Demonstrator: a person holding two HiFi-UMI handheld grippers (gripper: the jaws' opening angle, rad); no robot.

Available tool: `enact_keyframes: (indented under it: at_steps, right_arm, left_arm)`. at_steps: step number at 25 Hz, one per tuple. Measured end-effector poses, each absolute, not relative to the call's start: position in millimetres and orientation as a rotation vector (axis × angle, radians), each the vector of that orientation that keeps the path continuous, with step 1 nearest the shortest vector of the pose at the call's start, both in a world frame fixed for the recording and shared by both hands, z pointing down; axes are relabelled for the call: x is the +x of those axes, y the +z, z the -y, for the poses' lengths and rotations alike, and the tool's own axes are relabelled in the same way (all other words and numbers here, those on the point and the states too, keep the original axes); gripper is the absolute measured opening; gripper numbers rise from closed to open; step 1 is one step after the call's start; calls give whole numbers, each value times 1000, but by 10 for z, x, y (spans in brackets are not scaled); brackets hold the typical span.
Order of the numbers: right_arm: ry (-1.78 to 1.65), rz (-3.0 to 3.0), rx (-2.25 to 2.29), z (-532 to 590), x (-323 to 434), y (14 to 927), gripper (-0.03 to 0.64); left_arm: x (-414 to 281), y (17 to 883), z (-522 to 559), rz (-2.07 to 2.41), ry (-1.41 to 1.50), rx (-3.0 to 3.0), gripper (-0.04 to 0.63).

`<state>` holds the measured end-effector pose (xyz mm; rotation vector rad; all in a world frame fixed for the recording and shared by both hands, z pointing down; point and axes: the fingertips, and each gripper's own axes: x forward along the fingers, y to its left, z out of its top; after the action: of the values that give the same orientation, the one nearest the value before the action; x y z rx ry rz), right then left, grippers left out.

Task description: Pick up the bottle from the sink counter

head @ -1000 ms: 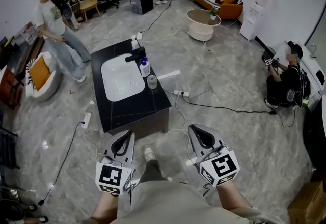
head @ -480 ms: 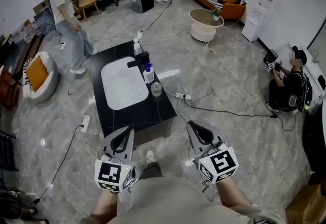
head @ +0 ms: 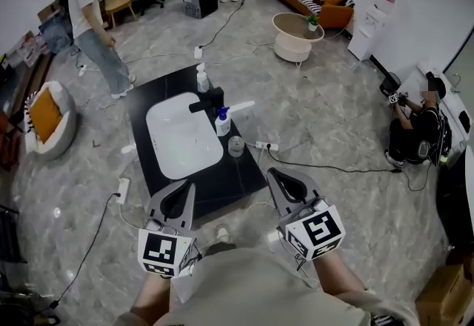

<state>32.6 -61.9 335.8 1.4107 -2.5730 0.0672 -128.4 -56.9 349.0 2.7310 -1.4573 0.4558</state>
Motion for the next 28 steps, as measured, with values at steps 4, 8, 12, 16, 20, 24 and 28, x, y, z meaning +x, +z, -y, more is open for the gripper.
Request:
enact_keyframes:
  at_steps: [4, 8, 12, 16, 20, 24, 28]
  right_arm:
    - [44, 2565, 1427, 946, 152, 3299, -3]
    - [47, 2558, 1434, 1197, 2, 3309, -3]
    - [71, 2551, 1419, 1350, -90, 3391, -3]
    - [92, 2542, 1418, 1510, -68, 3443, -3]
    - [104, 2545, 1404, 1666, 14, 3487, -3]
    - [124, 2563, 1388, 1822, 151, 3502, -3]
    - [126, 2579, 1376, 1990, 278, 3527, -3]
  left_arm:
    - [-1403, 3445, 894, 1430, 438, 2765, 8]
    - [-1508, 3461, 1150, 1413, 429, 2772, 8]
    - [-1563, 3518, 1307, 1410, 425, 2759, 8]
    - [-1565, 3570, 1439, 1414, 418, 2736, 8]
    - [-1501, 3593, 1578, 1429, 414, 2715, 8]
    - [-1374, 3590, 1704, 1450, 417, 2699, 8]
    - [-1267, 3628, 1831, 1460, 399, 2677, 8]
